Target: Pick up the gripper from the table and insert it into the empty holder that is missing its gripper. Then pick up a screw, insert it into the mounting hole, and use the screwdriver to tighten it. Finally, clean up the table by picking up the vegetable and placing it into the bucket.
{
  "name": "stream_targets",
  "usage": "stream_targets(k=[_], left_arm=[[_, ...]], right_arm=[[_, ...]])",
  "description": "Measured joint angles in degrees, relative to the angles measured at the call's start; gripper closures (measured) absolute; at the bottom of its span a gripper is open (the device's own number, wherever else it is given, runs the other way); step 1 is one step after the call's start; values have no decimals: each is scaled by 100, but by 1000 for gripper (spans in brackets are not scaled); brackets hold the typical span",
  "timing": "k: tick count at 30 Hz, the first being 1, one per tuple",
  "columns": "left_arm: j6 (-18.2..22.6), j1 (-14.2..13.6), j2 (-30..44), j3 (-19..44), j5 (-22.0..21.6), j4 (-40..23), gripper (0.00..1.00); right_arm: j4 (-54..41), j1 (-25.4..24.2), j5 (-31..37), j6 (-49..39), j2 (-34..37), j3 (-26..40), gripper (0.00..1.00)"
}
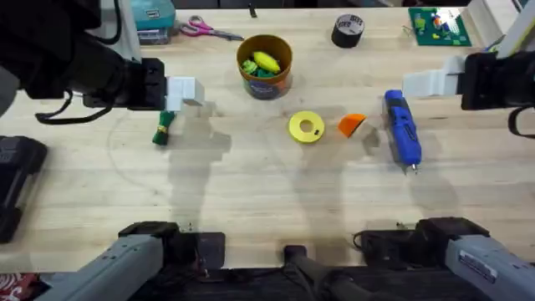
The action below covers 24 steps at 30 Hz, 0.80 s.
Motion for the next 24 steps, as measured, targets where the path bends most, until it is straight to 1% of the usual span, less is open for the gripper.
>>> stream_targets(k=[2,4,5,10,13,18,24], left_arm=[[97,56,0,0,-6,-47,16],[262,201,2,0,-8,-76,16],[635,536,73,0,-14,-89,17],[1235,1144,548,0,-25,112,17],[1500,1420,955,0,-30,264,17],[1841,1668,1599,0,-28,594,17],[1997,1722,2303,0,-15,753,17]], right_arm=[[1,0,0,0,0,0,6],[10,0,0,0,0,0,6],[25,0,0,0,0,0,5],[25,0,0,0,0,0,5],[25,0,0,0,0,0,5],[25,0,0,0,0,0,6],[25,0,0,0,0,0,6]])
